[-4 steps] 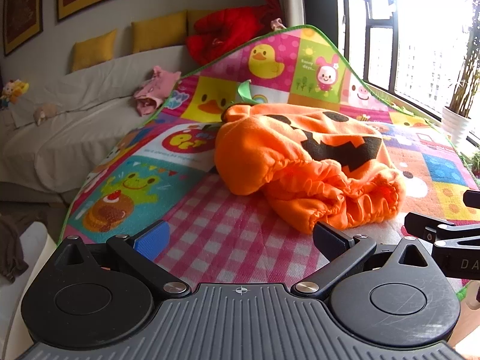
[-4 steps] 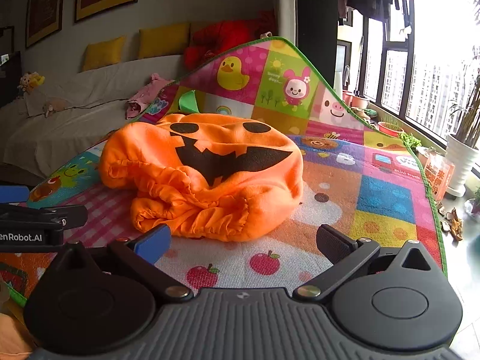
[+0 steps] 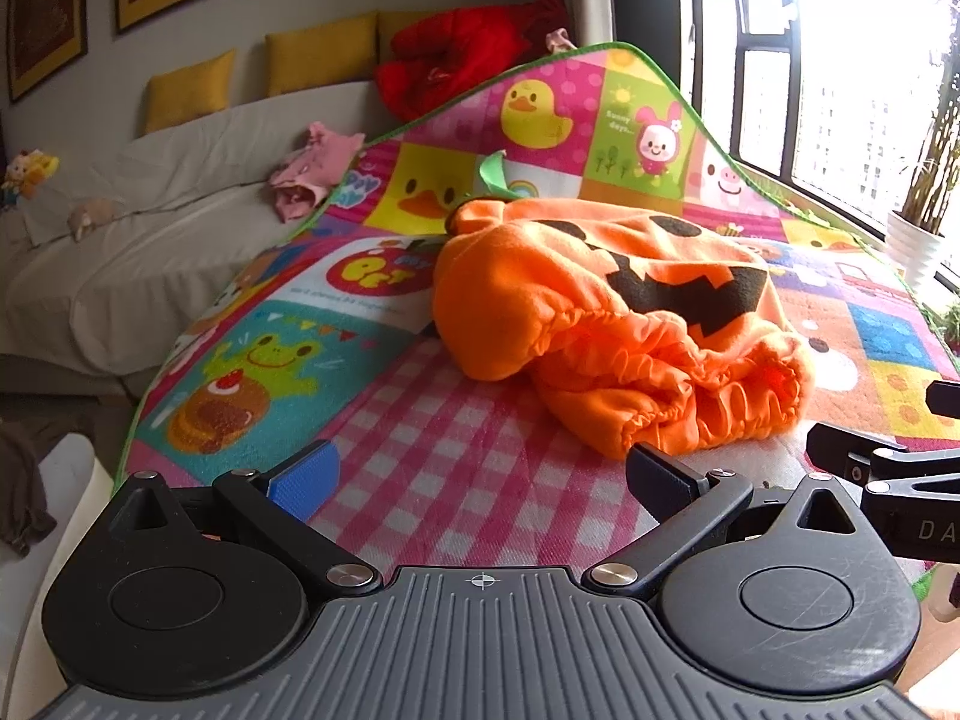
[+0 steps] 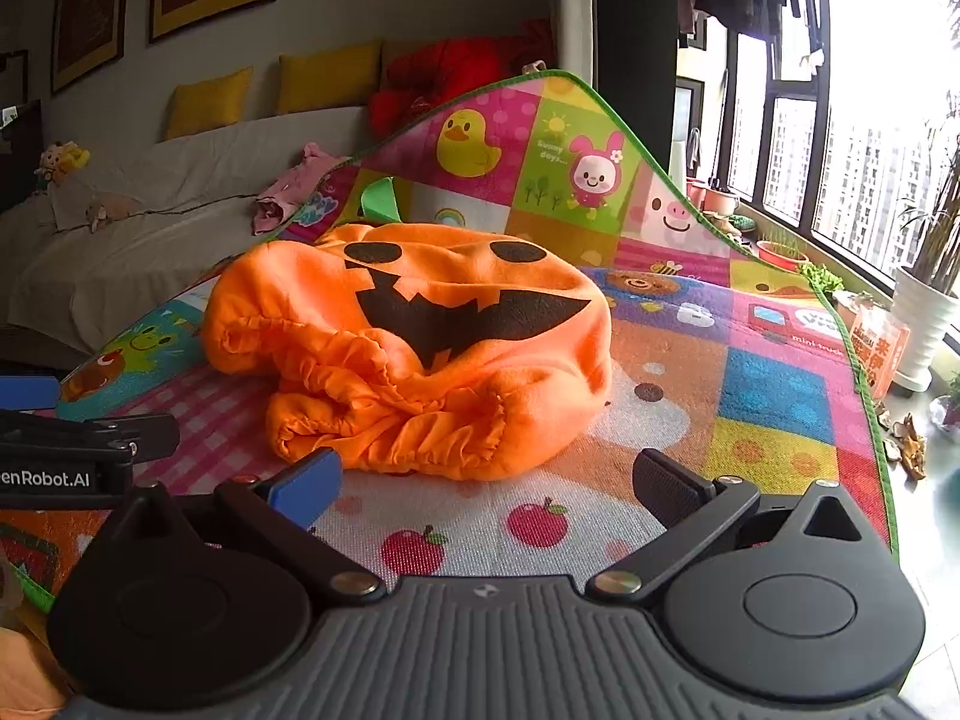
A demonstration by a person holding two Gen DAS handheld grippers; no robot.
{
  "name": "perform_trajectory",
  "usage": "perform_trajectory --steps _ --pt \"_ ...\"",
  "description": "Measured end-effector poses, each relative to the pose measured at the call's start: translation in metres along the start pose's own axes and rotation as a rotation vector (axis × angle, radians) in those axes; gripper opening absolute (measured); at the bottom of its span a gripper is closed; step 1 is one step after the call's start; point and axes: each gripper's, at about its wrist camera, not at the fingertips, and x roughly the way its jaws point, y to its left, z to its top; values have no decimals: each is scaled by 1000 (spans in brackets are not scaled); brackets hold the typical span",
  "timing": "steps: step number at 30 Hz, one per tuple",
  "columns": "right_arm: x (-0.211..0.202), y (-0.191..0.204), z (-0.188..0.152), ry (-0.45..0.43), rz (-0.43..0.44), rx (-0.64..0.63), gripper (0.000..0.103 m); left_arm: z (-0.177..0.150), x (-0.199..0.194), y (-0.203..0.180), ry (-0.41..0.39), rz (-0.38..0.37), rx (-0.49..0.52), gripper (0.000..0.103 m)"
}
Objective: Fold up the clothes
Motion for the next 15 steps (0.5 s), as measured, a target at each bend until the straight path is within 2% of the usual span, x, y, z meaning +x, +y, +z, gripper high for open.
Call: perform_trajectory --steps 7,15 --pt "-2 -5 -2 17 18 32 103 -2 2 0 36 -8 -8 103" --pt "3 1 -1 43 -2 22 103 -3 5 -1 61 -20 -9 103"
